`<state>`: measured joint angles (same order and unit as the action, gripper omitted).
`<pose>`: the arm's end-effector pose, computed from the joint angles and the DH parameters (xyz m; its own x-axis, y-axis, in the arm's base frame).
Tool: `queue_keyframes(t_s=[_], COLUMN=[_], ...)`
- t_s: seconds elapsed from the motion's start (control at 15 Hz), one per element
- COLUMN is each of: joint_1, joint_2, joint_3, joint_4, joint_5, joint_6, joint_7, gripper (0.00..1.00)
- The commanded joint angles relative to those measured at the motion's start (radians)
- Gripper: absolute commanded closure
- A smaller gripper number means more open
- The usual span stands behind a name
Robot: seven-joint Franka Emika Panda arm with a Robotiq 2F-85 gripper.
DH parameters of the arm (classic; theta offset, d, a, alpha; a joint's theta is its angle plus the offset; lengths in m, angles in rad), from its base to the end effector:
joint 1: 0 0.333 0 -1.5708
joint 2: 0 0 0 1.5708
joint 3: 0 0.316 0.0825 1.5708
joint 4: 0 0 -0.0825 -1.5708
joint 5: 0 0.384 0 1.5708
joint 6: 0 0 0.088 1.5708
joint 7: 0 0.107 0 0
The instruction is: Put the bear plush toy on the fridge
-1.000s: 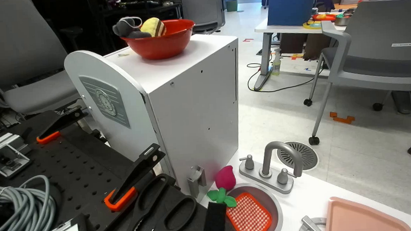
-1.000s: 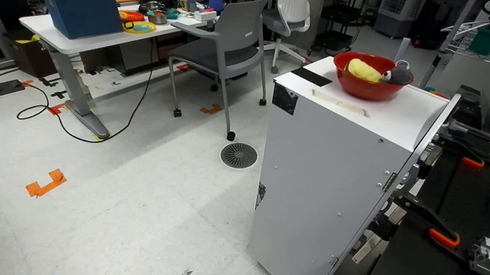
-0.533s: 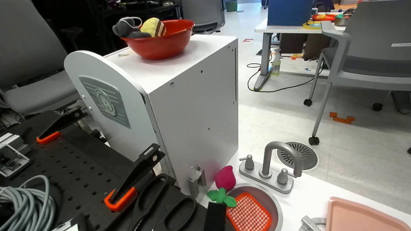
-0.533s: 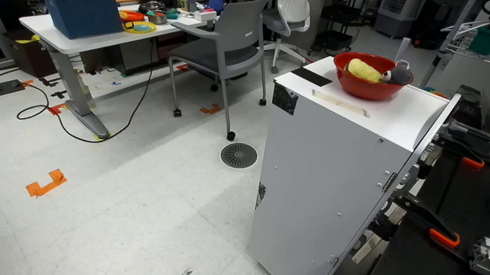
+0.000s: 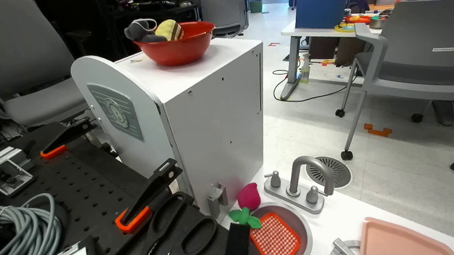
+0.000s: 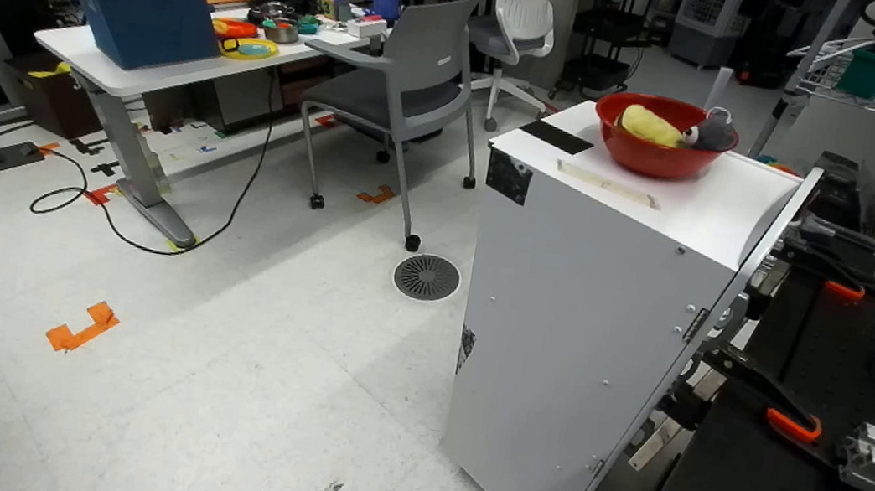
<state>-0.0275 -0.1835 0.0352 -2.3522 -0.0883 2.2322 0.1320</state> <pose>0.4820 0.0012 0.4096 0.9950 -0.0699 0.0709 -0.0749 -0.9947 0.0705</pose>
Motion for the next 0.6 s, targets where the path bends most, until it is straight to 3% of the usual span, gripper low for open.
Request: queue_keyframes(t_s=[0.0,0.53], joint_1=[0.022,0.054], joint_2=[0.029,0.035], joint_3=[-0.006,-0.010], joint_4=[-0.004,-0.044], joint_5=[0.027,0.122], joint_6=[0.091,0.208], joint_7=[-0.045,-0.123], gripper=[0.00,0.00])
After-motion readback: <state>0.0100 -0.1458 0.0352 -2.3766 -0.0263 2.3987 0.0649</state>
